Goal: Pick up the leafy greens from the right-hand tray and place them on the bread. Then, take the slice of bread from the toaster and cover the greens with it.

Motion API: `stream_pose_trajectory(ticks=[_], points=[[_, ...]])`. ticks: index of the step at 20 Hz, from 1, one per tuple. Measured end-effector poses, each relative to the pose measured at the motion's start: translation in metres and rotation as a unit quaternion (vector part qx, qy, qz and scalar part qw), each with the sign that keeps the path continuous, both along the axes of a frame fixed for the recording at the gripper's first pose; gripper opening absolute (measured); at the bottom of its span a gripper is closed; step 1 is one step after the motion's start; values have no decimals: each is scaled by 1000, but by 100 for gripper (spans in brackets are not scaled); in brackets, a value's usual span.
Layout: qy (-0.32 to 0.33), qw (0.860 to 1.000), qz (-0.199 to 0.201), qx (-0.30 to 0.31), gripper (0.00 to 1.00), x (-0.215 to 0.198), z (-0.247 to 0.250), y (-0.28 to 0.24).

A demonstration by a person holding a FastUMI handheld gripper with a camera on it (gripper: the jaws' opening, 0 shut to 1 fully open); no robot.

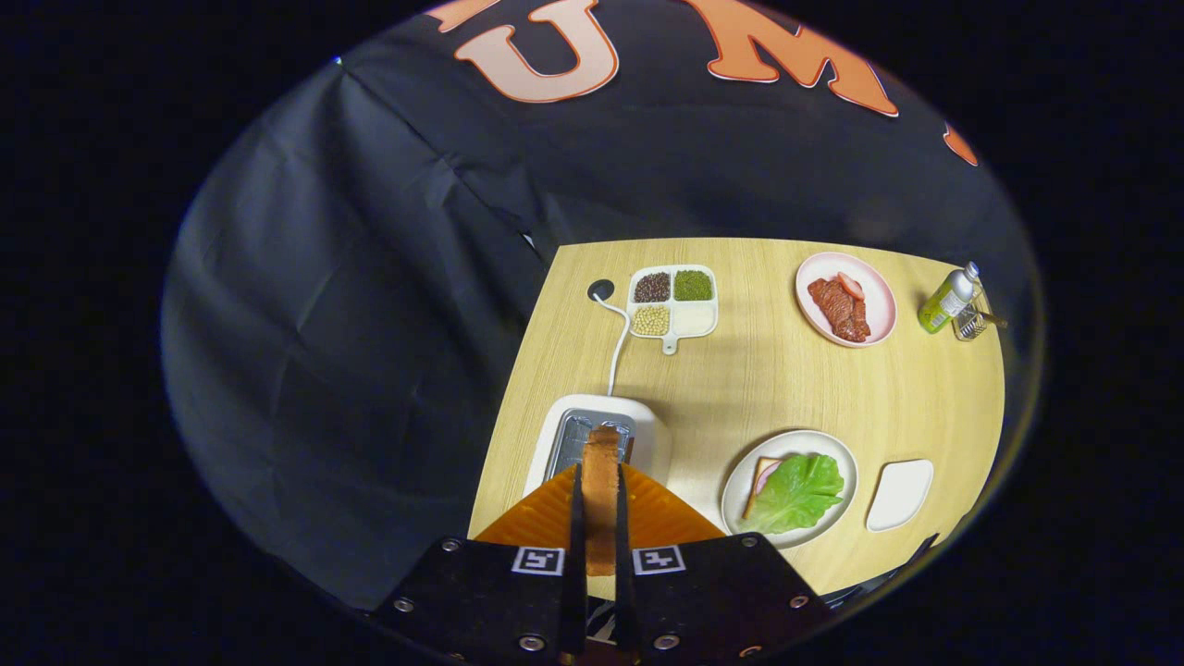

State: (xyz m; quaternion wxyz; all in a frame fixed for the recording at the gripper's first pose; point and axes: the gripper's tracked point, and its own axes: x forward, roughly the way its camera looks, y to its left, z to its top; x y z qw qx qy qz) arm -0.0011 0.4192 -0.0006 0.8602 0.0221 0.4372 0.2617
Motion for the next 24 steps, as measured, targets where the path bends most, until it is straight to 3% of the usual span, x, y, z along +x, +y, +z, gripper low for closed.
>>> stream_pose_trajectory(ticks=[7,16,24], points=[[-15,1000,1,-1,13,8,-9,-66],[32,999,12,14,12,24,-71,-136],[89,994,46,39,13,46,-147,-161]])
